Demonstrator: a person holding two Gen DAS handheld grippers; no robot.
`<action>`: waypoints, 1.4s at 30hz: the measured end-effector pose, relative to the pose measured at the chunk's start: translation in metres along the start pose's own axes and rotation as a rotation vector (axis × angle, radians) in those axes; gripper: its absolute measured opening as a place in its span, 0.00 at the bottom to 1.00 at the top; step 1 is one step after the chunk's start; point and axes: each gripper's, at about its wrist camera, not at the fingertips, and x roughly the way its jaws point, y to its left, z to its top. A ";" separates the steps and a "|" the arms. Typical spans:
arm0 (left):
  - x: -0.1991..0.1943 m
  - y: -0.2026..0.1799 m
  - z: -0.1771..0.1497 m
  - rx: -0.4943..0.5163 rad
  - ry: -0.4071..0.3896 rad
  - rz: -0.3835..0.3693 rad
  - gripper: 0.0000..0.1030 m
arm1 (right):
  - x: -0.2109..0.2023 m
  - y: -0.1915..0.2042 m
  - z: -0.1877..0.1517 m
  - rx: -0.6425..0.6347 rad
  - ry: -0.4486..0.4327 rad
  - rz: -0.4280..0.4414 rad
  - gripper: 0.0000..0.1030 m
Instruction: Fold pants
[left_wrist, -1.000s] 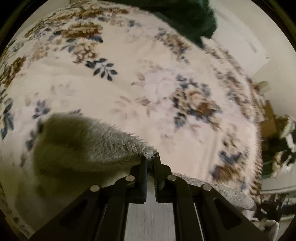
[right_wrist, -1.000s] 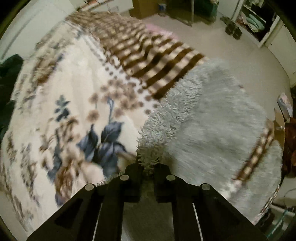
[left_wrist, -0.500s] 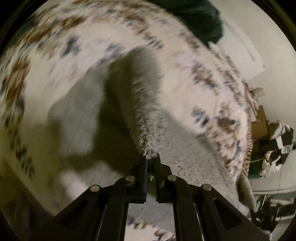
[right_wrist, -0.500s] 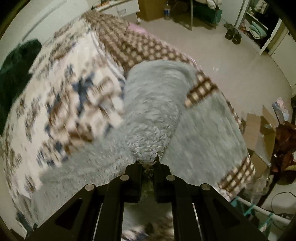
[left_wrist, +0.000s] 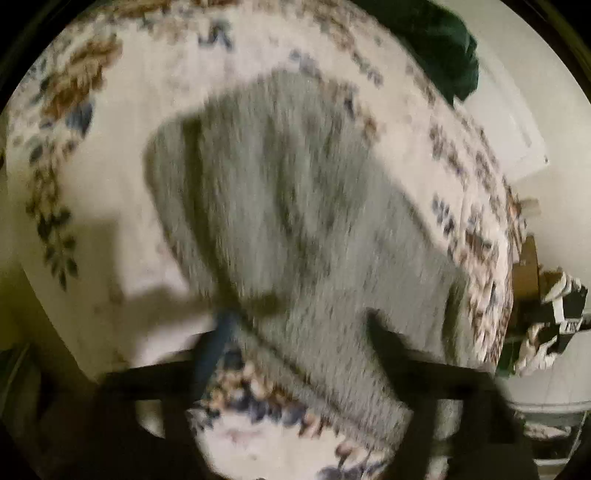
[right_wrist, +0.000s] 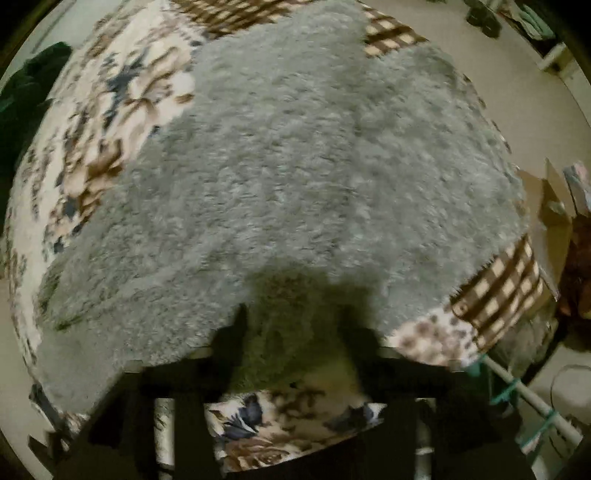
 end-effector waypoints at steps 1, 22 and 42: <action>-0.001 0.001 0.008 0.002 -0.026 0.021 0.82 | -0.002 0.001 -0.002 -0.012 -0.018 0.010 0.71; 0.032 0.100 0.093 -0.108 -0.070 0.150 0.15 | -0.008 0.050 0.018 -0.012 -0.086 -0.057 0.71; 0.025 -0.085 -0.024 0.320 0.006 0.157 0.81 | 0.008 0.041 0.109 -0.086 -0.265 -0.267 0.14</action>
